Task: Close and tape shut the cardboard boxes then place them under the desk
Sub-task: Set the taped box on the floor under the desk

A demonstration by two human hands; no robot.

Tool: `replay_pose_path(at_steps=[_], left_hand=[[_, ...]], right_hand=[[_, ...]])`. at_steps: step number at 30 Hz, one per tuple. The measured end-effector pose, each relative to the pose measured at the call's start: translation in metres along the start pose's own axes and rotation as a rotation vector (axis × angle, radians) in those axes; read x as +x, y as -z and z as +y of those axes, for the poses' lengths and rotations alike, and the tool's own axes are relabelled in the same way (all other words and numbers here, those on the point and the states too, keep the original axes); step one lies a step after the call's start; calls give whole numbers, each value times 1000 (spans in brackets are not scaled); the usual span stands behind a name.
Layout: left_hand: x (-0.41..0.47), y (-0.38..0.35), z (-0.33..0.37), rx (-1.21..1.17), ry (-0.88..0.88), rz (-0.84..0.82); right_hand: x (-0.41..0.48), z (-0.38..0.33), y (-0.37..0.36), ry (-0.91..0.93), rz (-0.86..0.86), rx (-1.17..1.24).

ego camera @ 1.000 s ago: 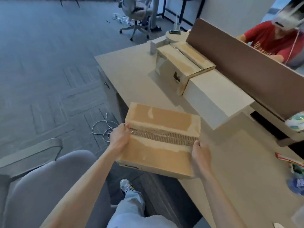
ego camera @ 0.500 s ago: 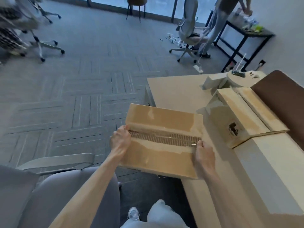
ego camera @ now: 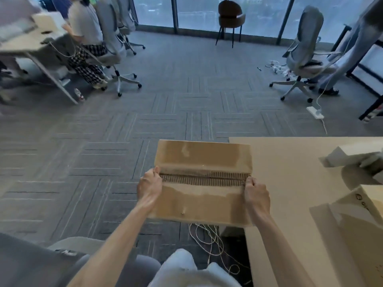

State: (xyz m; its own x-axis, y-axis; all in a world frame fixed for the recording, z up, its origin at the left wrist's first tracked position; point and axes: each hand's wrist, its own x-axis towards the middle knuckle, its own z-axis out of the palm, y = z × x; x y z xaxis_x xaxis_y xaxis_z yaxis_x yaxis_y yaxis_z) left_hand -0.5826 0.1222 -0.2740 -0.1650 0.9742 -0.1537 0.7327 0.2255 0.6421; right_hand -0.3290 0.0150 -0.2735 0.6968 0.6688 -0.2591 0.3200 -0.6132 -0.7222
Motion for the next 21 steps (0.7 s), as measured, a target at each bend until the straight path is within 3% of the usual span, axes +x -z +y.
replay_pose_path(at_steps=[10, 21], left_hand=[[133, -3, 6, -46, 195, 108], [376, -26, 53, -18, 150, -1]], right_hand=[[131, -102, -82, 190, -187, -60], [295, -224, -189, 97, -182, 5]])
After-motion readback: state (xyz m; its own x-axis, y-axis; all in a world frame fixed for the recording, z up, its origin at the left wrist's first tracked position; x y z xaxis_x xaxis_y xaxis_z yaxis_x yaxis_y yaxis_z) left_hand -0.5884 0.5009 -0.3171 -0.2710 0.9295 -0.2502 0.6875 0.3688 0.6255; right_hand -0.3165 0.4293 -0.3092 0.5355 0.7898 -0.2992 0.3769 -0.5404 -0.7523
